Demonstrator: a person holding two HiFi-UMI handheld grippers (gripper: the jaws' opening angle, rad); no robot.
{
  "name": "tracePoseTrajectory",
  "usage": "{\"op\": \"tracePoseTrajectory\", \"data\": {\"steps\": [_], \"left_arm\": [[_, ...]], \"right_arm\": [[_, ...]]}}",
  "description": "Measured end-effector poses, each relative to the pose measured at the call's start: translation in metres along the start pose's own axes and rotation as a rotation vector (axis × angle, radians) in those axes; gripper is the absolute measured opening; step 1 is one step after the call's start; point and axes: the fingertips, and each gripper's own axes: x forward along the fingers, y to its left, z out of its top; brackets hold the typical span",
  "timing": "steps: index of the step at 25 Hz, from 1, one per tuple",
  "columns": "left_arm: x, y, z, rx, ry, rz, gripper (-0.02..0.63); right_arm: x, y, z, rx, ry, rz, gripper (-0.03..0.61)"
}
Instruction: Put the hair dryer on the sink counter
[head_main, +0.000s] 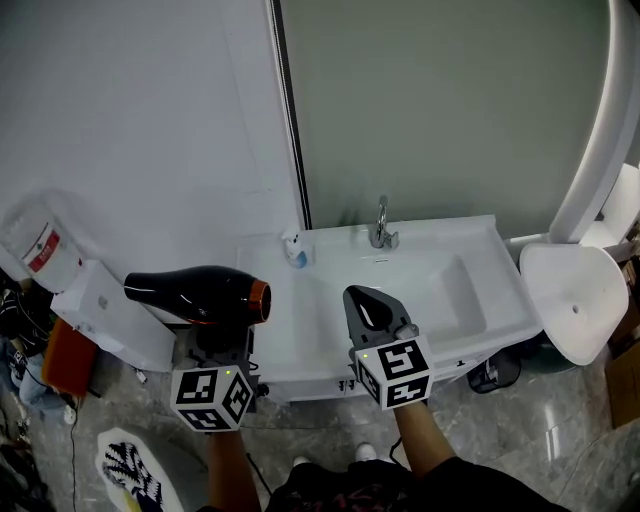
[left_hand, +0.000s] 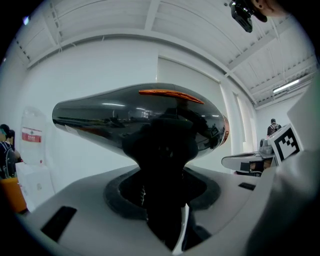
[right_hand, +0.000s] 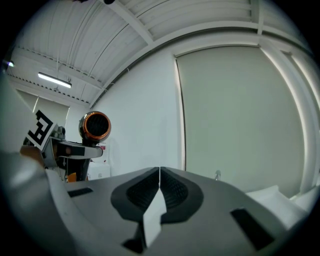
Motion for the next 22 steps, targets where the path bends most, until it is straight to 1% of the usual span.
{"op": "tracePoseTrajectory", "data": {"steps": [5, 15, 22], "left_arm": [[0.008, 0.006, -0.017, -0.011, 0.041, 0.011, 0.178], [0.038, 0.008, -0.053, -0.048, 0.129, 0.014, 0.178], [0.06, 0.013, -0.084, -0.068, 0.209, 0.015, 0.178]], "right_arm": [[0.01, 0.0, -0.017, 0.012, 0.031, 0.014, 0.021], [0.027, -0.016, -0.053, 0.046, 0.101, 0.014, 0.021], [0.04, -0.024, -0.08, 0.073, 0.146, 0.014, 0.021]]}}
